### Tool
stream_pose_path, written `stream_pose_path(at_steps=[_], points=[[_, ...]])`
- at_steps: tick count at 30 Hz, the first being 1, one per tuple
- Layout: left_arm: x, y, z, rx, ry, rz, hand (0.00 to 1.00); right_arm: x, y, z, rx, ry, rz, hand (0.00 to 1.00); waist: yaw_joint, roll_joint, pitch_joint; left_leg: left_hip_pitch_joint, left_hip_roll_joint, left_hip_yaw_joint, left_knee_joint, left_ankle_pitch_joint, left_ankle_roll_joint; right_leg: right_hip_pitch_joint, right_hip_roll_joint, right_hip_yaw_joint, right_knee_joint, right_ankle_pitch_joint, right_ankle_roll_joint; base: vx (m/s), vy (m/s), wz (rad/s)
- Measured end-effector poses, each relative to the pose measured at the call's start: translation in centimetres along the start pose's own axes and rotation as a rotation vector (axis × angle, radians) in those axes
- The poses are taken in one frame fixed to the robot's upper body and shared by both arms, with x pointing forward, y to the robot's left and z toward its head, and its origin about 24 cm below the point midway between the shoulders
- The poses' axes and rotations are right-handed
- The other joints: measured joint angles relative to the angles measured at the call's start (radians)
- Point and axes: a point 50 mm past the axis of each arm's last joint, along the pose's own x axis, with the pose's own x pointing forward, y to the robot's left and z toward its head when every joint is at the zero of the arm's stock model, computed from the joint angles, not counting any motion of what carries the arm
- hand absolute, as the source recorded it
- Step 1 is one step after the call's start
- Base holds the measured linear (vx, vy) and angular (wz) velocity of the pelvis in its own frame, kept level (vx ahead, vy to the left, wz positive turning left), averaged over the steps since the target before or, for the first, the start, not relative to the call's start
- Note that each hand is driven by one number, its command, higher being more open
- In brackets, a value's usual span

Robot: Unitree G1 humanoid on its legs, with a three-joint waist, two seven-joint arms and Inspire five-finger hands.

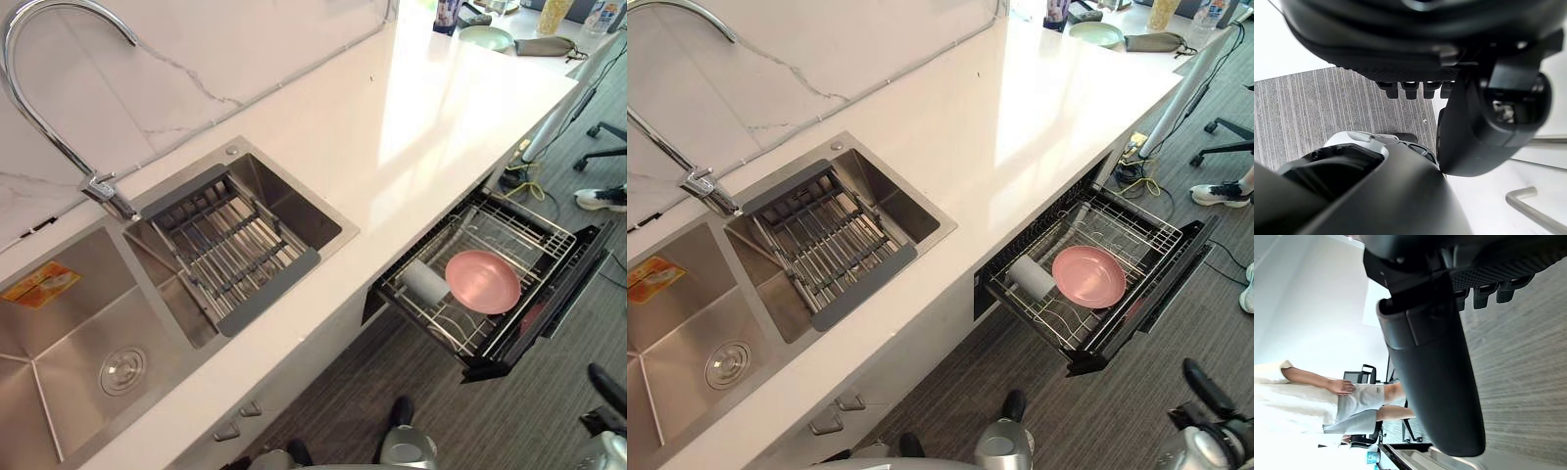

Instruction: Walk over to the sink, pick up the cup, carry it to the dishwasher, place the cup inside the dishwasher, then close the dishwasher door

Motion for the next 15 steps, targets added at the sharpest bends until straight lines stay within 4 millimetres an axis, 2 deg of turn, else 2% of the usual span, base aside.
stream_pose_path(at_steps=[3,5,8,12,15], points=[[0.0,0.0,-0.1,-0.013,0.003,0.001,1.00,-0.9,1.6,-2.3,0.093,0.065,0.068,1.00,0.012,0.002,-0.014,-0.001,-0.001,-0.015,-0.002,0.001,0.000,0.010,-0.002,-0.017,0.000,0.003,0.001,0.02,-0.009,0.14],[0.0,-0.2,0.1,-0.012,-0.001,-0.003,1.00,-1.3,2.6,-2.5,0.198,0.063,0.102,1.00,0.028,0.003,-0.015,-0.002,-0.004,-0.021,-0.003,0.004,0.001,0.011,-0.004,-0.023,-0.001,0.004,0.003,0.03,0.000,0.11],[0.0,-0.2,0.1,-0.012,-0.002,-0.004,1.00,-1.5,3.4,-2.0,0.348,0.031,0.122,1.00,0.032,0.010,-0.021,-0.006,-0.011,-0.045,-0.007,0.011,0.005,0.022,-0.009,-0.045,-0.008,0.006,0.007,0.02,0.001,0.21],[0.0,-0.3,0.2,-0.010,-0.005,-0.006,1.00,-1.9,5.4,-0.6,0.508,-0.048,0.190,1.00,0.047,0.012,-0.024,-0.010,-0.015,-0.068,-0.015,0.018,0.006,0.037,-0.009,-0.075,-0.021,0.009,0.011,0.01,-0.001,0.19],[0.0,-0.3,0.3,-0.009,-0.008,-0.009,1.00,-1.8,5.3,-0.4,0.563,-0.062,0.196,1.00,0.053,0.012,-0.025,-0.014,-0.016,-0.088,-0.019,0.024,0.005,0.047,-0.008,-0.095,-0.029,0.009,0.011,0.00,-0.010,0.22]])
